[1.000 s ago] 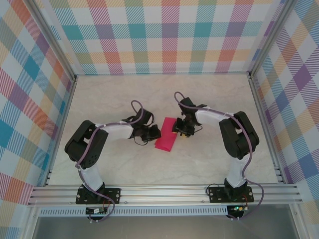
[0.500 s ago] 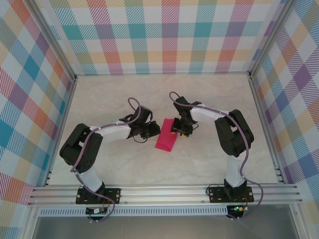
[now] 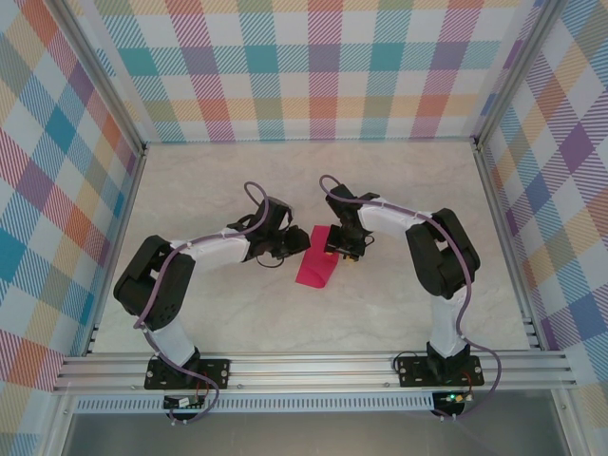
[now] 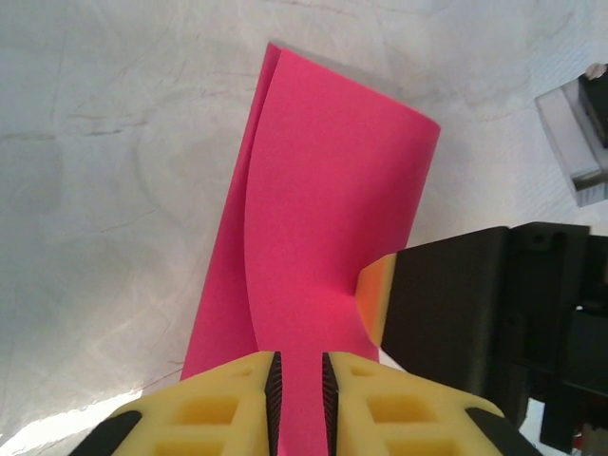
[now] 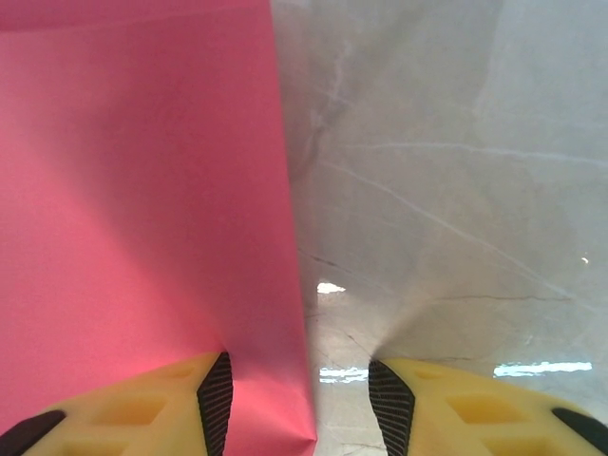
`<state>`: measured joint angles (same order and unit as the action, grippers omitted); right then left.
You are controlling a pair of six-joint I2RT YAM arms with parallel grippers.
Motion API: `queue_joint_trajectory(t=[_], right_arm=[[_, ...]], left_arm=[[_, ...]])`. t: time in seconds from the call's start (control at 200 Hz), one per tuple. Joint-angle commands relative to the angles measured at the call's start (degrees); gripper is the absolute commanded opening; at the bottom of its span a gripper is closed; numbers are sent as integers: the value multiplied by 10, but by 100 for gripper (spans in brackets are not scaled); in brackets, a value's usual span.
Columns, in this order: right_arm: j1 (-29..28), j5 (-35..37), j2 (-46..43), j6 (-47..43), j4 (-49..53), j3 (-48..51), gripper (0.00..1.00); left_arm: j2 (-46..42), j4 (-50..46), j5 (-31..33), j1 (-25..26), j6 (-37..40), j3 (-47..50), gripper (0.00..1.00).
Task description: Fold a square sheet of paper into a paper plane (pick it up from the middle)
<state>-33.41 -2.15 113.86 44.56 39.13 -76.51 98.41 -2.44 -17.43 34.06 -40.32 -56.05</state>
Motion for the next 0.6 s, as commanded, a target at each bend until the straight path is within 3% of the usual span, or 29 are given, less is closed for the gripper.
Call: queue_joint_trajectory(t=[0.0,0.31,0.595], right_arm=[[-4,29,65,11,-11,31,49],[-4,24,62,32,-15,38,49],[-4,13,63,42,-22,38,49]], left_arm=[[-13,8,0,12,0,-19,24],[20,27,-105,24,-19,-17,25],[49,-72,-40,32,24,-19,19]])
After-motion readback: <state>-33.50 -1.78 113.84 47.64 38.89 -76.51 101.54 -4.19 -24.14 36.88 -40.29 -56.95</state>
